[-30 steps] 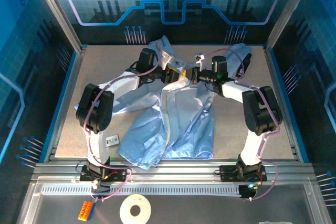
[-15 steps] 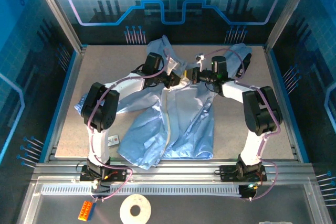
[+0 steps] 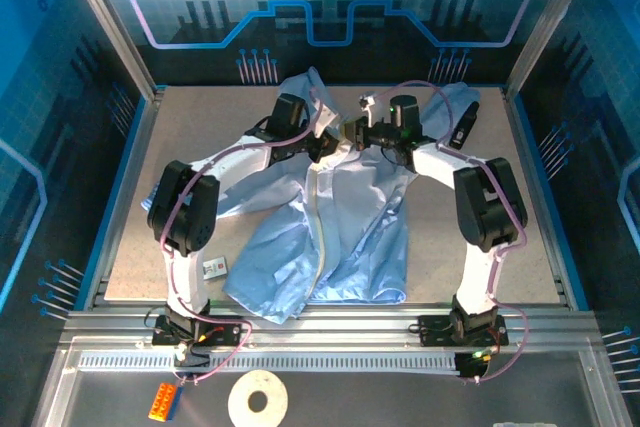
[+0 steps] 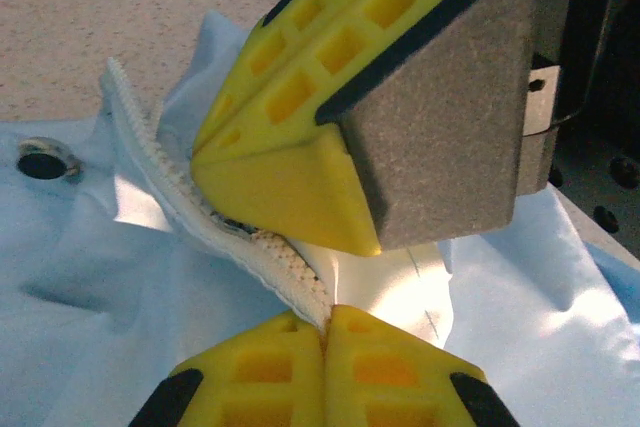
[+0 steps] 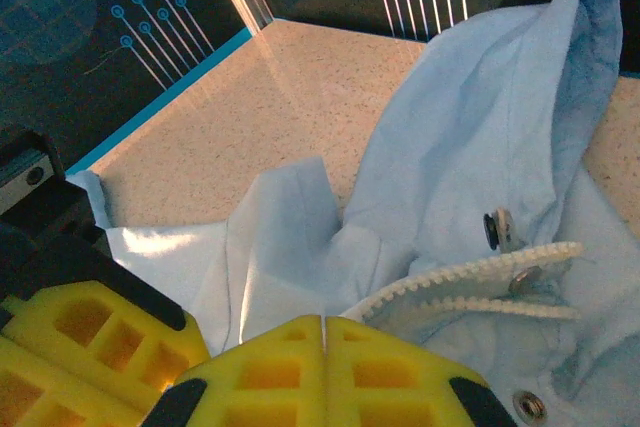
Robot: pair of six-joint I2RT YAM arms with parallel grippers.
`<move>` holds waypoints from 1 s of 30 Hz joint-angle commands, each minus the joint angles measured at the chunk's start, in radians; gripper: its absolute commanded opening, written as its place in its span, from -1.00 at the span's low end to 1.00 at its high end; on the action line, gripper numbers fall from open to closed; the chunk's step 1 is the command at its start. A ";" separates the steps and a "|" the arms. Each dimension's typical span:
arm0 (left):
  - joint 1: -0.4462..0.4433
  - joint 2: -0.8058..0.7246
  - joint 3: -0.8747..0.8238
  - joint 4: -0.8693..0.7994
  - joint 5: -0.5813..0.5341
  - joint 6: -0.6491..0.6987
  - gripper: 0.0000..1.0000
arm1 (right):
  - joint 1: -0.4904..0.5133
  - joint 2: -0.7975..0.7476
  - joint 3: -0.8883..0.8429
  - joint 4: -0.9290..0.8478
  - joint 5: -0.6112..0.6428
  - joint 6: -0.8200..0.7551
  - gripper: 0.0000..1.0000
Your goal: Zip up the jacket
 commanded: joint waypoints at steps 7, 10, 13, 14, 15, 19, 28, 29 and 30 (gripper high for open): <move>0.014 -0.067 -0.054 -0.045 0.040 -0.002 -1.00 | -0.035 0.079 0.098 -0.012 0.193 -0.063 -1.00; 0.020 -0.069 -0.070 -0.036 0.044 -0.010 -1.00 | -0.038 0.090 0.106 -0.016 0.201 -0.066 -1.00; 0.023 -0.069 -0.086 -0.030 0.046 -0.015 -1.00 | -0.044 0.104 0.117 -0.020 0.207 -0.066 -1.00; 0.024 -0.071 -0.092 -0.026 0.046 -0.017 -1.00 | -0.048 0.109 0.124 -0.022 0.212 -0.064 -1.00; 0.024 -0.072 -0.097 -0.024 0.046 -0.018 -1.00 | -0.050 0.114 0.130 -0.022 0.213 -0.064 -1.00; 0.028 -0.077 -0.116 -0.010 0.047 -0.025 -1.00 | -0.061 0.138 0.178 -0.054 0.208 -0.069 -1.00; 0.044 -0.047 -0.103 0.031 0.054 -0.059 -1.00 | -0.080 0.221 0.343 -0.147 0.196 -0.093 -1.00; 0.046 -0.033 -0.089 0.038 0.056 -0.070 -1.00 | -0.083 0.229 0.364 -0.154 0.199 -0.097 -1.00; 0.049 -0.014 -0.067 0.039 0.056 -0.078 -1.00 | -0.085 0.237 0.385 -0.162 0.201 -0.102 -1.00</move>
